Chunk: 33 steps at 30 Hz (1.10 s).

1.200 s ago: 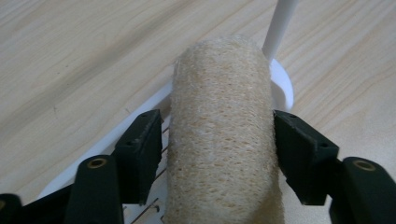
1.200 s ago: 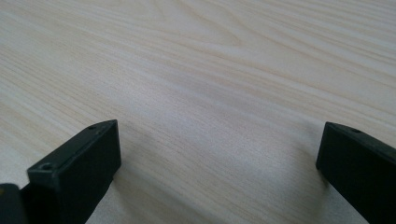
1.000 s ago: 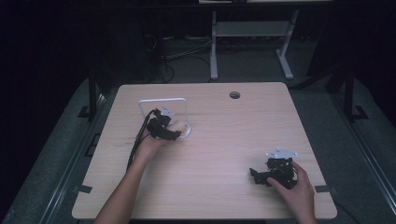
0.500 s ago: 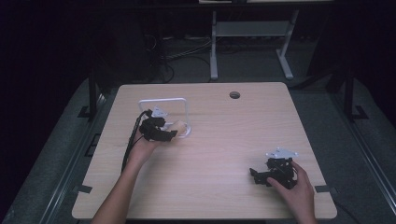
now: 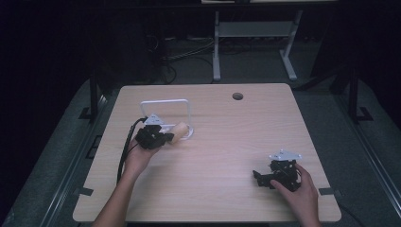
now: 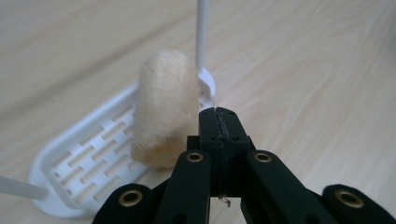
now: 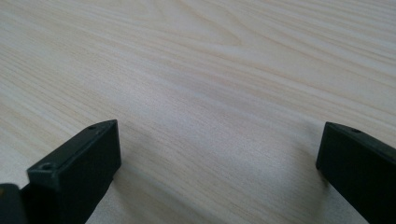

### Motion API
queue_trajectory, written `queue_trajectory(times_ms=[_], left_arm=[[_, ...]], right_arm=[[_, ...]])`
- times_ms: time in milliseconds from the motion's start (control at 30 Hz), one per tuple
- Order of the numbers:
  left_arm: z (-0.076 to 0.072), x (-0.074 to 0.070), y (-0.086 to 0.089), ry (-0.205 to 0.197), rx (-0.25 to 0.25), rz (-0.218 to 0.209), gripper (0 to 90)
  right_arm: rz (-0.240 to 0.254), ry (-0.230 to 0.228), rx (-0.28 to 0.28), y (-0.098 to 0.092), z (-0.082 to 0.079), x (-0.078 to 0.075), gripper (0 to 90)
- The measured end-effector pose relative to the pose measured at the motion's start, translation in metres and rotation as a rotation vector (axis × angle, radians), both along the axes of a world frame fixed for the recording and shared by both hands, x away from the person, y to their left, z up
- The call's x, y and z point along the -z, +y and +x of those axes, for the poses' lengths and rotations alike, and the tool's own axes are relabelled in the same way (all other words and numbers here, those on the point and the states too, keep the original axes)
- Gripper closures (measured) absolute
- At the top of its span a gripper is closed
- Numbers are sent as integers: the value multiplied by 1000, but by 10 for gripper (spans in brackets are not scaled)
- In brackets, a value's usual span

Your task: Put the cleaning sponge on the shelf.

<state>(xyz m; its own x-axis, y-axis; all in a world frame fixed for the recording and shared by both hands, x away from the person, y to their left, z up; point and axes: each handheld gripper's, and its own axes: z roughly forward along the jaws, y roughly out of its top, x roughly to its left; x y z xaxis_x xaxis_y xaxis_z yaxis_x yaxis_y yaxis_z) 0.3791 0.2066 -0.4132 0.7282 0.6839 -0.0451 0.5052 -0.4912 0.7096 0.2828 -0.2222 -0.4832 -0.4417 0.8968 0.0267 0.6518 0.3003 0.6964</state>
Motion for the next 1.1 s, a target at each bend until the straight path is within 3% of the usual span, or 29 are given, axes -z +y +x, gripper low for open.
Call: queue_trajectory(times_ms=[267,400,700,767,867,1100], left_arm=[[-2,17,-8,36,29,-1,900],[1,27,-16,47,40,21,899],[7,38,-15,41,-2,57,899],[8,40,-12,38,-24,44,899],[10,42,-7,37,-37,62,898],[12,40,2,25,-72,60,898]], right_arm=[[0,0,0,0,0,0,0],[0,0,0,0,0,0,0],[0,0,0,0,0,0,0],[0,0,0,0,0,0,0],[0,0,0,0,0,0,0],[0,0,0,0,0,0,0]])
